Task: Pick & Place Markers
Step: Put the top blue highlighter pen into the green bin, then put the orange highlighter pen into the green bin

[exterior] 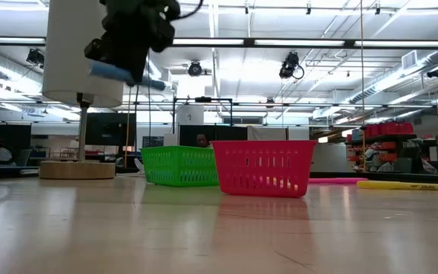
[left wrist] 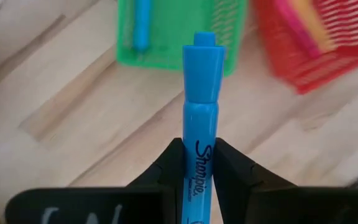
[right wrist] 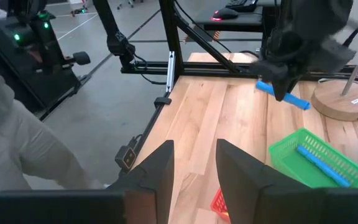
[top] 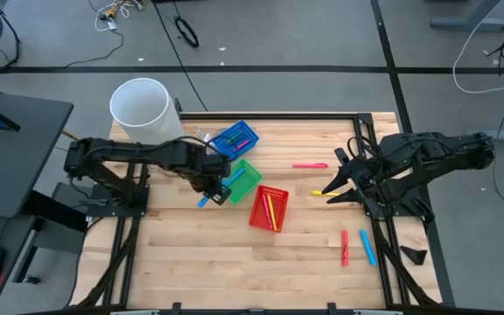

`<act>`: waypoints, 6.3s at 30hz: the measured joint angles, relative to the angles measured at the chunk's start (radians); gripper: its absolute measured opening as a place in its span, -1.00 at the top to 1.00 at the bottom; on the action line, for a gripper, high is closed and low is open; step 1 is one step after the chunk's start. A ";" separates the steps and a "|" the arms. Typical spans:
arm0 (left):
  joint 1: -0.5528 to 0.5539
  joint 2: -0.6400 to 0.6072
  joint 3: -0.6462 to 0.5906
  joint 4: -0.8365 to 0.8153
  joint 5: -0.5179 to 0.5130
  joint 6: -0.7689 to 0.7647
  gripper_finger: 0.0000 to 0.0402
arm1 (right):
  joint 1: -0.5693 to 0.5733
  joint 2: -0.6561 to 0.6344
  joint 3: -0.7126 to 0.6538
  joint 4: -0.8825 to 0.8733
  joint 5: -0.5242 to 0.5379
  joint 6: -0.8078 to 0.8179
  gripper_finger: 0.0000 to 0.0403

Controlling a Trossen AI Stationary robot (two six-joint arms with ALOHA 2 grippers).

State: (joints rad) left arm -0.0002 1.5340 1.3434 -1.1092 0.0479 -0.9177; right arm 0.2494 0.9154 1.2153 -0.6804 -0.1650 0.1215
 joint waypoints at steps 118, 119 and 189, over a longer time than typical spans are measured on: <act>-0.263 0.545 0.835 -0.452 -0.208 0.869 -0.11 | 0.000 0.000 0.000 0.010 0.000 0.000 0.40; -0.263 0.545 0.835 -0.450 -0.209 0.862 -0.11 | 0.000 0.000 0.000 0.010 0.000 0.000 0.40; -0.336 0.085 0.142 0.070 -0.280 0.592 -0.11 | 0.263 0.066 0.000 -0.345 0.159 1.428 0.40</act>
State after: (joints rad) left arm -0.3362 1.6188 1.4853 -1.0397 -0.2326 -0.3259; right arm 0.5124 0.9813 1.2152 -1.0249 -0.0055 1.5497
